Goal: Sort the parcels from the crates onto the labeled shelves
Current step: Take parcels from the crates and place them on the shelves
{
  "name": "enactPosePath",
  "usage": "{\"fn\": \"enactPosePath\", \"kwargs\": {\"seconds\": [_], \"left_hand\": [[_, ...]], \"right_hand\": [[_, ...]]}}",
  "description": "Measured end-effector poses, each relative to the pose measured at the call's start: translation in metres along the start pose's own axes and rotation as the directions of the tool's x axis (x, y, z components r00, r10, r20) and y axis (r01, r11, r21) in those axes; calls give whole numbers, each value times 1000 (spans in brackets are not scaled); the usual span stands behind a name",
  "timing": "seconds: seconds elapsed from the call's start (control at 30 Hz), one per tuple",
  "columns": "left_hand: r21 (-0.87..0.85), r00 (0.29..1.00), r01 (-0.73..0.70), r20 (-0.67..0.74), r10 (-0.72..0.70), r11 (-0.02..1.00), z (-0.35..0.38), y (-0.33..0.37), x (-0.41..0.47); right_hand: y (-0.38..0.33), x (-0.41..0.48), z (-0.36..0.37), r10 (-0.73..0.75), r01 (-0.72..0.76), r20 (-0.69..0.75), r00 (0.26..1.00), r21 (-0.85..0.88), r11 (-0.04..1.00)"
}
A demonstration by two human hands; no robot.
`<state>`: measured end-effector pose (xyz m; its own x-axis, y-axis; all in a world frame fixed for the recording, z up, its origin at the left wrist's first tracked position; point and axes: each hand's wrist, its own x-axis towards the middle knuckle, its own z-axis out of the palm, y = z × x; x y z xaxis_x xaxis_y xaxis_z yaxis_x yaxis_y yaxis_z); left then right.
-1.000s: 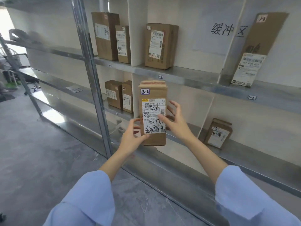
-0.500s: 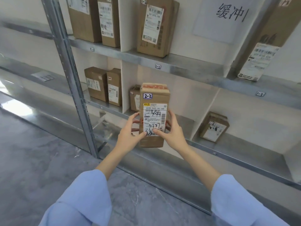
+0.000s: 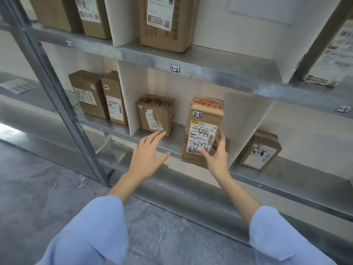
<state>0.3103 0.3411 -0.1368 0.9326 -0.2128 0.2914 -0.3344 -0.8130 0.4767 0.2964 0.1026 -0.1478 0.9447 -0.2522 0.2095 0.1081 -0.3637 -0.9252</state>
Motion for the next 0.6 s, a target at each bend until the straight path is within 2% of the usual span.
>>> {"fn": "enactPosePath", "kwargs": {"seconds": [0.07,0.13,0.37,0.6], "left_hand": [[110,1000,-30,4,30,993,12,-7,16],[149,999,-41,20,39,988,25,-13,32],[186,997,-23,75,9,982,65,-31,71],[192,994,1,108,-22,981,83,-43,91]], "right_hand": [[19,21,-3,27,-28,-36,999,-28,999],[36,42,-2,52,-54,-64,997,-44,998],[83,95,16,116,-120,-119,986,-31,992],[110,120,36,168,-161,-119,979,61,985]]}}
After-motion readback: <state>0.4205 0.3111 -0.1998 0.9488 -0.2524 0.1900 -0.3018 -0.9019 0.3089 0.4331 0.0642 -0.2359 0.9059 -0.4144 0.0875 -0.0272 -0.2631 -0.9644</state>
